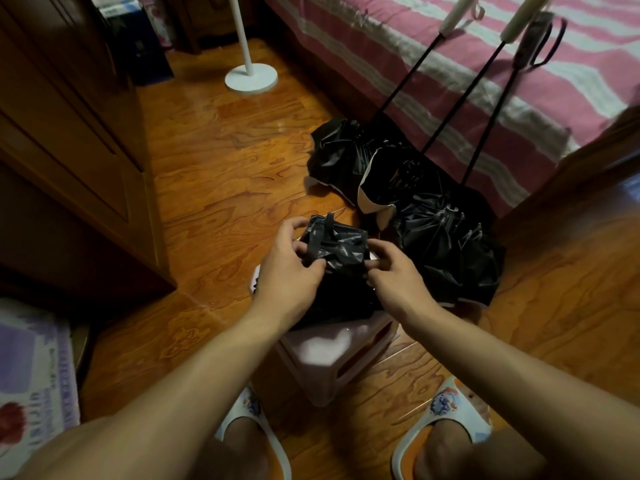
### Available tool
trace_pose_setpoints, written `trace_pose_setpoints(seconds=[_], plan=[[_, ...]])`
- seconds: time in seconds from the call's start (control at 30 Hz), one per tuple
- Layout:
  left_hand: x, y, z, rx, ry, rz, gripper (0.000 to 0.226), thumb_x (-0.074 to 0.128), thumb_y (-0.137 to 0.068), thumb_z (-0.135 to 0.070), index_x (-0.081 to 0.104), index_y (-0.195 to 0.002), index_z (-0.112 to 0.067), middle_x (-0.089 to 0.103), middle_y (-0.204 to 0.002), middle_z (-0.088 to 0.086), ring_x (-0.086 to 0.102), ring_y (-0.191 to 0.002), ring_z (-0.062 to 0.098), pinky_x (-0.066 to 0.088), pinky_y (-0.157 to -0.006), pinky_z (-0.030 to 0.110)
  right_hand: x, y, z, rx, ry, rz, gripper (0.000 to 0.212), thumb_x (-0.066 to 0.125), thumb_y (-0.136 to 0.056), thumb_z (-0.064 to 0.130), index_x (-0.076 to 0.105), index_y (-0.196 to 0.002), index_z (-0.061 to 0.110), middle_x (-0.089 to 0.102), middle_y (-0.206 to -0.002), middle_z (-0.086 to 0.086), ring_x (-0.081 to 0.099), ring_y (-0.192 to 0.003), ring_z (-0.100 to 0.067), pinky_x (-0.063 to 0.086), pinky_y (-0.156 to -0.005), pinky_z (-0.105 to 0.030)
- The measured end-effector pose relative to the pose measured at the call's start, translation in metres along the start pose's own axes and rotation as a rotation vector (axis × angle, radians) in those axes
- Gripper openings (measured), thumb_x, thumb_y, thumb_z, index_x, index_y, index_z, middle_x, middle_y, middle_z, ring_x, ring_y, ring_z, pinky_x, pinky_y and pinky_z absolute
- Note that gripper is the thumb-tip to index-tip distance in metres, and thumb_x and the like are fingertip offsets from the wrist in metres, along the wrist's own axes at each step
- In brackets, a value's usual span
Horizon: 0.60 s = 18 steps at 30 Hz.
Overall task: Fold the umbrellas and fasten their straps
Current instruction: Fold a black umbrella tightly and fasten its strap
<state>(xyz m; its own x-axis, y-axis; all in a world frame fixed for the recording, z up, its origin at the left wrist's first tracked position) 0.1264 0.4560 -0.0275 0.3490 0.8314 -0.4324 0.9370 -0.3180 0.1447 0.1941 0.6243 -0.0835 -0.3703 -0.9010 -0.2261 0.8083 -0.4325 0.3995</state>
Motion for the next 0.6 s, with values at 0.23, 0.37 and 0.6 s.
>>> trace_pose_setpoints(seconds=[0.23, 0.37, 0.6], plan=[[-0.021, 0.004, -0.005, -0.086, 0.226, -0.086, 0.034, 0.06, -0.1, -0.016, 0.053, -0.126, -0.036, 0.075, -0.081, 0.006, 0.063, -0.067, 0.042, 0.048, -0.059, 0.041, 0.005, 0.017, 0.009, -0.088, -0.179, 0.174, 0.071, 0.066, -0.087, -0.007, 0.051, -0.144, 0.034, 0.067, -0.124, -0.001, 0.064, -0.116, -0.011, 0.057, -0.094, -0.03], [-0.022, 0.008, 0.002, -0.201, 0.247, -0.039, 0.04, 0.075, -0.092, -0.026, 0.054, -0.126, -0.033, 0.075, -0.093, 0.002, 0.074, -0.084, 0.023, 0.059, -0.073, 0.038, -0.004, 0.025, 0.015, -0.169, -0.082, 0.027, 0.048, 0.067, -0.091, -0.002, 0.063, -0.128, 0.028, 0.067, -0.111, 0.002, 0.066, -0.106, -0.012, 0.059, -0.084, -0.026], [-0.012, 0.016, 0.014, -0.288, -0.226, 0.12, 0.068, 0.075, -0.083, -0.023, 0.037, -0.139, -0.033, 0.065, -0.115, 0.006, 0.067, -0.094, 0.021, 0.057, -0.074, 0.034, 0.007, 0.044, 0.004, -0.037, -0.159, 0.071, 0.041, 0.065, -0.088, 0.009, 0.064, -0.12, 0.035, 0.07, -0.113, 0.005, 0.067, -0.104, -0.01, 0.059, -0.09, -0.027]])
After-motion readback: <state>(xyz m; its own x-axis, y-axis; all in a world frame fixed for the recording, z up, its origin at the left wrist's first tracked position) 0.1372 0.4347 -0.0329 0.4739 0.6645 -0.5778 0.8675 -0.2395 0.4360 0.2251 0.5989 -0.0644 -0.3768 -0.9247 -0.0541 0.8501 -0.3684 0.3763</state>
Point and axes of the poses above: each hand's wrist, its own y-axis away from the middle knuckle, its own x-axis out of the palm, z = x × y, the point moved 5 cm from there along -y, towards the middle knuckle
